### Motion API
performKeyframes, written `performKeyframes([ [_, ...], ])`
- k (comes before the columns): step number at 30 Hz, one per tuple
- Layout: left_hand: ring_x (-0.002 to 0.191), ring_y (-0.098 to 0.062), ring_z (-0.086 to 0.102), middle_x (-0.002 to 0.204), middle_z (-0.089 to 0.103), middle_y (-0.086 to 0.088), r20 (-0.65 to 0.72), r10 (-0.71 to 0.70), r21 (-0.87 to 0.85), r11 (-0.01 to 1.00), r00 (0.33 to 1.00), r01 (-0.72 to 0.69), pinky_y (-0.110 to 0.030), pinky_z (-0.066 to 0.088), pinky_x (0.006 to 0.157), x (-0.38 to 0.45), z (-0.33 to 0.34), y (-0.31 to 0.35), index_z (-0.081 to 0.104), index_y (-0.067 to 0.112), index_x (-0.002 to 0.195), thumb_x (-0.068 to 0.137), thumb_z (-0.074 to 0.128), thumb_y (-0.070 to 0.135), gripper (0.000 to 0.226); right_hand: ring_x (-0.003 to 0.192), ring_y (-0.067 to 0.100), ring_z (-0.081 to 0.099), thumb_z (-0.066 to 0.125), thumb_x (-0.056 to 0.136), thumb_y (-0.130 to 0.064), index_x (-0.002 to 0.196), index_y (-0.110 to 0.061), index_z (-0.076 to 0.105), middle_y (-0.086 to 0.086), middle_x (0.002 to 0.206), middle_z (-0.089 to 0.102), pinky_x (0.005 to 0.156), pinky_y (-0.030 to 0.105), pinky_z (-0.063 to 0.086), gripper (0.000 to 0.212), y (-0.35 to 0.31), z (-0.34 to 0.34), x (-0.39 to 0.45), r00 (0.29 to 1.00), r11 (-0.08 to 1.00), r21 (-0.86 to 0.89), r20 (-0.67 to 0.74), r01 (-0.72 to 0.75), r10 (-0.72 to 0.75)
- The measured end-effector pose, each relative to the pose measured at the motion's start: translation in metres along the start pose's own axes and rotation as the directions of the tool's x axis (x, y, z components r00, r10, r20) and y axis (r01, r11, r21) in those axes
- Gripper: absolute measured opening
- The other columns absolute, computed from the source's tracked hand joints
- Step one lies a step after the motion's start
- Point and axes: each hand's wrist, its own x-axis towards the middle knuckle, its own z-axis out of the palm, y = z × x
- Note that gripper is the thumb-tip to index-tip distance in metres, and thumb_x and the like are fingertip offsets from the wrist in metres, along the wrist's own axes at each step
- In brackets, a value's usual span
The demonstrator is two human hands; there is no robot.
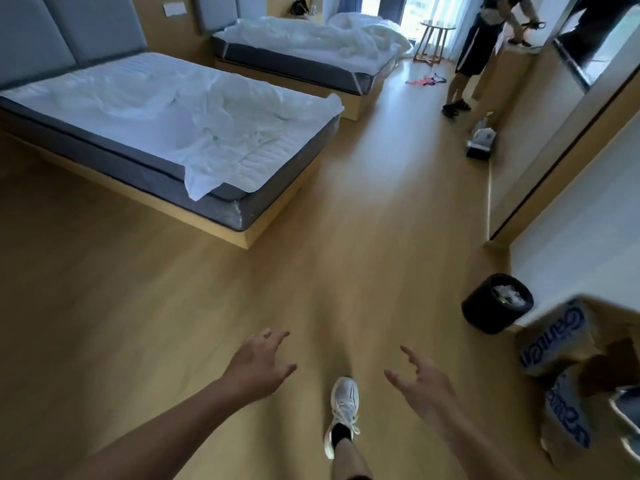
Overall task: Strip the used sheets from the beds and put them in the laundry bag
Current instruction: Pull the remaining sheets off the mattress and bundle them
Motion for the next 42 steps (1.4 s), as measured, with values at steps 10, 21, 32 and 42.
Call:
performKeyframes([
  [10, 0.141, -0.020, 0.044, 0.153, 0.048, -0.003, -0.112, -0.287, -0.108, 0.955, 0.951, 0.275, -0.027, 0.033, 0.114, 0.200, -0.131, -0.019, 0.042, 0.026, 0.155, 0.094, 0.068, 0.047, 0.069, 0.127, 0.023, 0.059, 0.077, 0.088, -0.047, 0.150, -0.027, 0.052, 0.007, 0.140, 0.061, 0.100, 0.032, 0.047, 0.069, -0.141, -0.020, 0.277, 0.972, 0.980, -0.011, 0.131, 0.197, -0.194],
  [21, 0.137, -0.019, 0.047, 0.151, 0.051, -0.002, -0.101, -0.359, -0.182, 0.923, 0.928, 0.338, -0.026, 0.035, 0.110, 0.422, -0.237, -0.014, 0.046, 0.025, 0.152, 0.092, 0.071, 0.046, 0.069, 0.128, 0.021, 0.058, 0.083, 0.085, -0.040, 0.145, -0.022, 0.058, 0.005, 0.141, 0.061, 0.107, 0.038, 0.048, 0.067, -0.278, -0.040, 0.507, 0.945, 0.963, 0.012, 0.191, 0.270, -0.267],
  [32, 0.136, -0.021, 0.050, 0.153, 0.049, -0.003, -0.087, -0.346, -0.310, 0.900, 0.934, 0.305, -0.032, 0.042, 0.109, 0.695, -0.381, -0.056, 0.043, 0.023, 0.153, 0.095, 0.068, 0.044, 0.066, 0.127, 0.025, 0.058, 0.086, 0.076, -0.050, 0.144, -0.024, 0.059, 0.010, 0.138, 0.062, 0.107, 0.041, 0.048, 0.079, -0.420, -0.090, 0.749, 0.977, 0.987, -0.026, 0.149, 0.157, -0.152],
  [42, 0.142, -0.021, 0.044, 0.156, 0.044, -0.001, -0.099, -0.484, -0.380, 0.826, 0.870, 0.416, -0.033, 0.039, 0.112, 0.875, -0.461, -0.085, 0.041, 0.026, 0.154, 0.097, 0.065, 0.046, 0.065, 0.131, 0.018, 0.055, 0.080, 0.088, -0.039, 0.147, -0.025, 0.054, 0.003, 0.144, 0.059, 0.105, 0.031, 0.044, 0.066, -0.567, -0.085, 0.954, 0.927, 0.960, -0.080, 0.295, 0.267, -0.233],
])
